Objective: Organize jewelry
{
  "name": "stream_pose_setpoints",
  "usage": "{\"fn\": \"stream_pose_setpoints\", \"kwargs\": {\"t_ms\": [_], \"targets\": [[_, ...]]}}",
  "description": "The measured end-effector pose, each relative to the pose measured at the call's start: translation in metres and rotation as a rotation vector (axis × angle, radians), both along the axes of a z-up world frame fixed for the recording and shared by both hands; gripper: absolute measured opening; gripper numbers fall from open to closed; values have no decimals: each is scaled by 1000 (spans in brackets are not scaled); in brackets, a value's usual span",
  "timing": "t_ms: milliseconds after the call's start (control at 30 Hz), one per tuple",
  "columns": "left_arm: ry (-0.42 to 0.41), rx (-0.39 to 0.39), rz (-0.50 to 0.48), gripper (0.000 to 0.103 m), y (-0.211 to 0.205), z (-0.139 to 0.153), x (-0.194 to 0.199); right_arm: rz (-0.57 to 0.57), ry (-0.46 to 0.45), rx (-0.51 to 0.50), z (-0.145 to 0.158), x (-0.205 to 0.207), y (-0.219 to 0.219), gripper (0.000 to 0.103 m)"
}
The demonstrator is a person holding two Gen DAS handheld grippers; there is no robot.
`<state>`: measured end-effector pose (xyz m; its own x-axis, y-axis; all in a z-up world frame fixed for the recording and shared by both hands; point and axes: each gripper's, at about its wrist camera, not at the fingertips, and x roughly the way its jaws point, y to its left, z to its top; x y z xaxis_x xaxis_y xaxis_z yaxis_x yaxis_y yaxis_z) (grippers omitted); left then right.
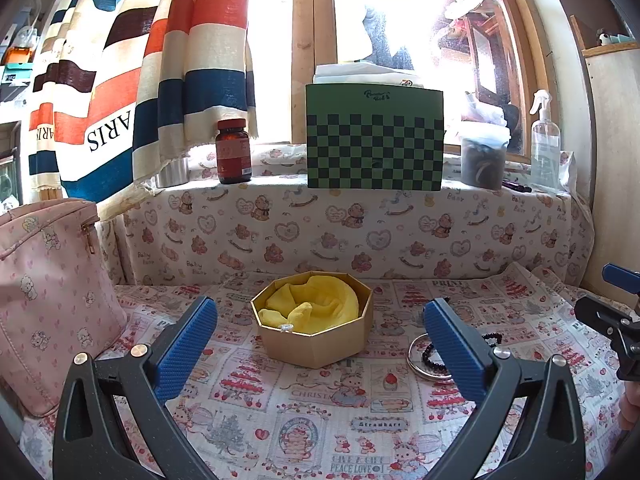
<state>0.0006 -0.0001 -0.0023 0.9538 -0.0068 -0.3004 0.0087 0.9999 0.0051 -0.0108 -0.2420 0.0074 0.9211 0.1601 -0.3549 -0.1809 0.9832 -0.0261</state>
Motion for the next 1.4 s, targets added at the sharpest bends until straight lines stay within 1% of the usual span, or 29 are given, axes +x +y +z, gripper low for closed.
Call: {"fn": "stream_pose_setpoints", "kwargs": {"t_ms": [700, 867, 967, 1067, 1167, 1333, 1400], "targets": [[13, 2, 13, 103, 1, 0, 1, -2, 0, -1, 0, 0, -1, 103], [15, 30, 2, 103, -6, 1, 1, -3, 0, 0, 0, 0, -1, 103], [24, 31, -15, 103, -7, 1, 2, -7, -2, 0, -1, 0, -2, 103], [28, 35, -10, 103, -8, 1, 3, -8, 0, -1, -1, 0, -3, 103], [25, 32, -14, 103, -8, 1, 3, -9, -1, 1, -1, 0, -2, 103], [5, 5, -53, 103, -7, 2, 0, -14, 3, -7, -2, 0, -2, 103], [-1, 2, -42, 103, -6, 3, -2, -13, 9, -10, -2, 0, -1, 103]]}}
